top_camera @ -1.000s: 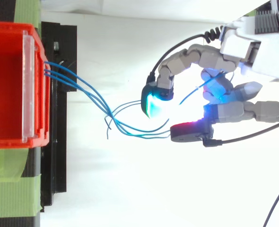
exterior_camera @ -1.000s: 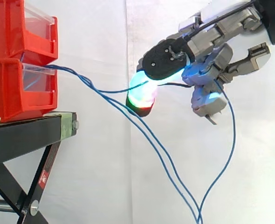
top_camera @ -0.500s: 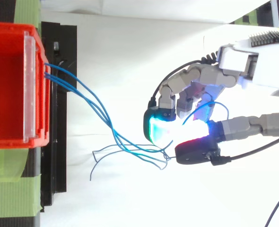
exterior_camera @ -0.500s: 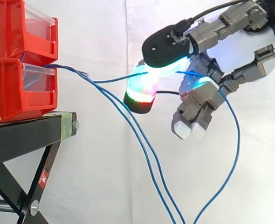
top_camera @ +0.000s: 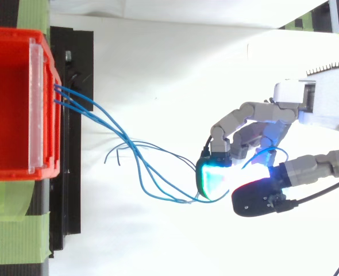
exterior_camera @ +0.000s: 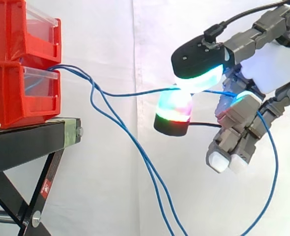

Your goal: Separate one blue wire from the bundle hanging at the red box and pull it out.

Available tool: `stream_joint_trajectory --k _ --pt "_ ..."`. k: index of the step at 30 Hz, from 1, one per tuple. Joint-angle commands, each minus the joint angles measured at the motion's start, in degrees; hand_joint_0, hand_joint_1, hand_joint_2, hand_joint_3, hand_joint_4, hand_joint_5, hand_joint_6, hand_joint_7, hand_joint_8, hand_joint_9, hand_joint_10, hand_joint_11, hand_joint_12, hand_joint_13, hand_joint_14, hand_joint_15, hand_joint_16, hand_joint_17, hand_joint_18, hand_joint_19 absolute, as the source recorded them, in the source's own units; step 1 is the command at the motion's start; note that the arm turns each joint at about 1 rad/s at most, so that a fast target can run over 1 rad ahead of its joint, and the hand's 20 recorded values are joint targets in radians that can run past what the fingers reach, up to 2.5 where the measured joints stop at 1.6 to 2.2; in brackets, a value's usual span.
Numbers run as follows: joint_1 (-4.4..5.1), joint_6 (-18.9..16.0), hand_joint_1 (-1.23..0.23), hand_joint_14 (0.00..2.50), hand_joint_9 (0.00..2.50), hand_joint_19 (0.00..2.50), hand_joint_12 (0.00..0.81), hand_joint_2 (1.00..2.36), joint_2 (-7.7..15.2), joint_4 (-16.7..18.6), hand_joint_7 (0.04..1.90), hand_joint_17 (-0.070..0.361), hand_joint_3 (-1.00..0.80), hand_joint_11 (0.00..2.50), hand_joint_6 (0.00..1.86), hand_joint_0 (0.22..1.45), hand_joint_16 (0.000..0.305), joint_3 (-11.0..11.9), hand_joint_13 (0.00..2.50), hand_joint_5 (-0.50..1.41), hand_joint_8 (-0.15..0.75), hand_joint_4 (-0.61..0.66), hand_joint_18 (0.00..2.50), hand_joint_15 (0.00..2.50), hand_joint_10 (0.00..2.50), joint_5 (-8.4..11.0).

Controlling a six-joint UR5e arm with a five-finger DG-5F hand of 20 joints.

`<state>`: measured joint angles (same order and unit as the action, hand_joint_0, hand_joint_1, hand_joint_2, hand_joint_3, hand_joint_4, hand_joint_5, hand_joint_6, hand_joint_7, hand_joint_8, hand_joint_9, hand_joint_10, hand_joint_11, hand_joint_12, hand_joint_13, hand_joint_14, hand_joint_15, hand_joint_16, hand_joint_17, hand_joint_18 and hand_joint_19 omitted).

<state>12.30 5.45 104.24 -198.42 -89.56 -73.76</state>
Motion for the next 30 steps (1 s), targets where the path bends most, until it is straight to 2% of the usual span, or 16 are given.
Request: stream_joint_trajectory --k 1,6,14,18,19,21,26,29,30 --pt "0.00 -0.6 -0.58 0.01 1.07 0.53 0.445 2.19 0.0 -0.7 1.13 0.125 -0.09 1.32 0.86 0.44 0.055 0.0 0.45 -0.06 0.281 -0.55 0.39 0.82 0.18 -0.07" --pt "0.00 -0.5 -0.58 0.01 1.07 0.52 0.445 2.17 0.0 -1.6 1.13 0.124 -0.08 1.33 0.86 0.44 0.055 0.0 0.45 -0.06 0.281 -0.55 0.39 0.82 0.18 0.02" --pt "0.00 -0.7 -0.58 0.01 1.08 0.51 0.444 2.17 0.0 -5.8 1.14 0.125 -0.08 1.33 0.86 0.44 0.056 -0.2 0.45 -0.06 0.288 -0.55 0.39 0.82 0.17 -0.16" --pt "-0.09 -1.6 -0.58 0.01 1.08 0.51 0.445 2.17 -0.5 -5.9 1.14 0.126 -0.08 1.34 0.86 0.44 0.056 -3.2 0.46 -0.06 0.287 -0.55 0.39 0.82 0.17 -2.09" --pt "-0.09 -2.6 -0.58 0.01 1.08 0.51 0.445 2.17 -1.3 -5.2 1.14 0.126 -0.08 1.35 0.86 0.44 0.056 -4.8 0.46 -0.06 0.287 -0.55 0.39 0.81 0.17 -2.79" --pt "0.09 -5.9 -0.59 0.01 1.08 0.51 0.446 2.18 -2.6 -2.0 1.14 0.126 -0.09 1.34 0.86 0.44 0.056 -6.7 0.46 -0.06 0.288 -0.55 0.39 0.81 0.17 -2.71" --pt "-0.09 -8.4 -0.59 0.01 1.08 0.51 0.446 2.17 -3.0 -1.4 1.14 0.126 -0.08 1.34 0.86 0.44 0.056 -7.4 0.46 -0.06 0.287 -0.55 0.38 0.82 0.16 -2.79" --pt "-0.17 -8.2 -0.59 0.01 1.08 0.51 0.445 2.16 -3.0 -1.6 1.14 0.126 -0.08 1.34 0.86 0.44 0.056 -7.5 0.46 -0.06 0.286 -0.55 0.38 0.81 0.16 -2.79" --pt "-0.26 -8.5 -0.59 0.01 1.08 0.51 0.445 2.16 -3.0 -1.7 1.14 0.126 -0.08 1.34 0.86 0.44 0.056 -8.3 0.46 -0.06 0.286 -0.55 0.38 0.81 0.16 -2.97"
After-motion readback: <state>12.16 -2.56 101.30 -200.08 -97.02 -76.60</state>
